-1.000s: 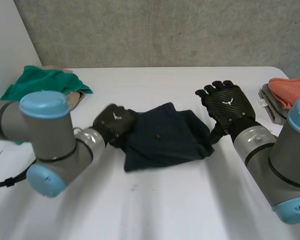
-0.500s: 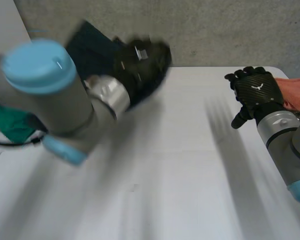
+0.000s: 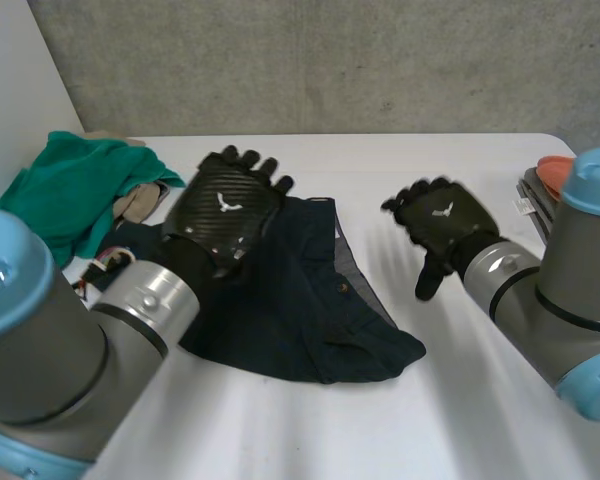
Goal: Fold the laundry.
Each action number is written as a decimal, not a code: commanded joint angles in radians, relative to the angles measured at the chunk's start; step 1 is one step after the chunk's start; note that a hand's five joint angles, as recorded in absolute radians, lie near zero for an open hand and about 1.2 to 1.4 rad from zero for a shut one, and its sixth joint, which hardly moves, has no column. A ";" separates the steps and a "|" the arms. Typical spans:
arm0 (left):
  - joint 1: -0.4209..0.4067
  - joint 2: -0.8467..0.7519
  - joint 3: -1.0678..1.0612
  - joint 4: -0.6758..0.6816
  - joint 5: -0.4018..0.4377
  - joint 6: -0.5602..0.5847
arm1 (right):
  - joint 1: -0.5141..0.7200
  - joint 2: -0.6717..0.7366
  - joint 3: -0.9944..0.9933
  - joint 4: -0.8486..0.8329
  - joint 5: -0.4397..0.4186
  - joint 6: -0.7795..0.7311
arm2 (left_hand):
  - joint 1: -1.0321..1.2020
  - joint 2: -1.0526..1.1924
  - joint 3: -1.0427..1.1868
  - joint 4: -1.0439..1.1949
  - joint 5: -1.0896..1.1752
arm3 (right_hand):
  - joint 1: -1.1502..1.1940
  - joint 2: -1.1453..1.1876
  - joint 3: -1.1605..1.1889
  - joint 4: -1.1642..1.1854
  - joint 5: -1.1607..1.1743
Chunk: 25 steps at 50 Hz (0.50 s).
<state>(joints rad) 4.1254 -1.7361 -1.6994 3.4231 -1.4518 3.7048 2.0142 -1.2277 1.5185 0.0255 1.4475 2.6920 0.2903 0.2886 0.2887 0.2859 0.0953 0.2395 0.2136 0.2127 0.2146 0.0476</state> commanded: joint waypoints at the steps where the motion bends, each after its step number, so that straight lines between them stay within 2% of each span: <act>1: 0.087 -0.118 0.151 -0.252 0.146 0.001 | 0.037 0.053 -0.023 0.217 -0.007 0.074 | -0.045 -0.043 -0.043 -0.040 -0.024 | -0.065 -0.039 -0.038 -0.040 -0.048; 5: 0.131 -0.221 0.266 -0.332 0.211 0.035 | 0.067 0.048 0.028 0.195 0.004 0.120 | -0.039 -0.037 -0.037 -0.034 -0.018 | -0.065 -0.039 -0.038 -0.040 -0.048; 13: 0.150 -0.401 0.474 -0.450 0.280 0.086 | 0.104 0.060 0.129 0.047 0.063 0.077 | -0.039 -0.037 -0.037 -0.034 -0.018 | -0.065 -0.039 -0.038 -0.040 -0.048; 19: 0.145 -0.557 0.639 -0.456 0.284 0.116 | 0.120 0.079 0.190 -0.108 0.094 0.072 | -0.039 -0.037 -0.037 -0.034 -0.018 | -0.065 -0.039 -0.038 -0.040 -0.048; 25: 0.141 -0.686 0.770 -0.461 0.243 0.168 | 0.152 0.082 0.223 -0.185 0.096 0.103 | -0.027 -0.025 -0.025 -0.023 -0.007 | 0.002 0.028 0.029 0.027 0.020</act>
<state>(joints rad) 4.2715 -2.2999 -1.0545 2.9622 -1.1697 3.8269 2.1385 -1.1501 1.7094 -0.0769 1.5425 2.7681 0.2764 0.2691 0.2716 0.2645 0.0760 0.2395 0.2136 0.2127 0.2146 0.0476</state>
